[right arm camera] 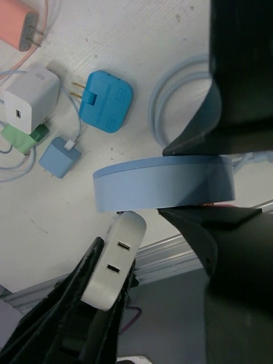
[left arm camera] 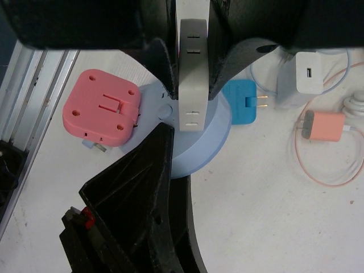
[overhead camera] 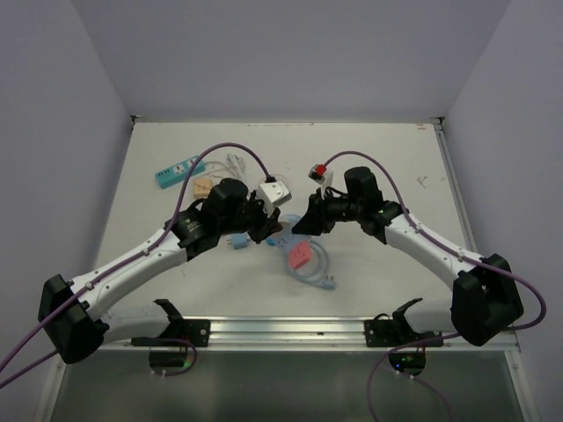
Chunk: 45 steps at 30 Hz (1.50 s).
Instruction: Pull the plug off the socket
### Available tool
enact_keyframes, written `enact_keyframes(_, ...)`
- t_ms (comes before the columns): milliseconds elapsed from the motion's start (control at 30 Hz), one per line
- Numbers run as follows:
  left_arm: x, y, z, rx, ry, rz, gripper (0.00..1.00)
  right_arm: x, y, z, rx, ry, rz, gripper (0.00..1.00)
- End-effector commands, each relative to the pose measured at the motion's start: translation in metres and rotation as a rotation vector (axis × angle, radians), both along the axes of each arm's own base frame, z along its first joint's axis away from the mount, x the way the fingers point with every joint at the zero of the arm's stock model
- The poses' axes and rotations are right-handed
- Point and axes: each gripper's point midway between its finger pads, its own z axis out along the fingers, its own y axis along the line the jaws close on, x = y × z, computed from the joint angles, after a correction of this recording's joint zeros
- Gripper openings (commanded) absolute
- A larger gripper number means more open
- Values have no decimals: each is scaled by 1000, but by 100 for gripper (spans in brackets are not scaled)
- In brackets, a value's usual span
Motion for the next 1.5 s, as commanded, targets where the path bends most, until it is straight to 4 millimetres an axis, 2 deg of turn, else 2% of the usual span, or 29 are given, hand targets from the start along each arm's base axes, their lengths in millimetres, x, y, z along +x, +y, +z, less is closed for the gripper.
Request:
enact_keyframes(0,18,-9,54,-134,-159,35,0,-11,13,19,48,-16,84,17)
enact_keyframes(100,21,-6,49,-132,-159,61,0,-8,12,20,39,-25,63,0)
enact_keyframes(233,21,-3,36,-121,-143,73,0,0,9,24,27,-32,-3,0)
enact_keyframes(467,16,-14,22,-204,-72,85,0,23,-4,20,-46,2,-208,0)
enact_keyframes(500,22,-16,27,-227,-88,107,0,31,-6,18,-67,0,-249,0)
enact_keyframes(700,28,-30,30,-248,-118,124,0,33,-7,6,-142,54,-322,0)
enact_keyframes(800,31,-32,31,-244,-132,134,0,43,-17,-3,-203,55,-407,0)
enact_keyframes(867,29,-34,33,-248,-140,128,0,49,-30,-13,-274,54,-476,0)
enact_keyframes(1133,24,-16,49,-282,-209,160,0,64,-71,-38,-432,71,-671,0)
enact_keyframes(1267,18,-11,56,-302,-226,151,0,68,-79,-48,-453,110,-709,0)
enact_keyframes(1467,13,-9,56,-291,-213,136,0,72,-86,-58,-503,112,-730,0)
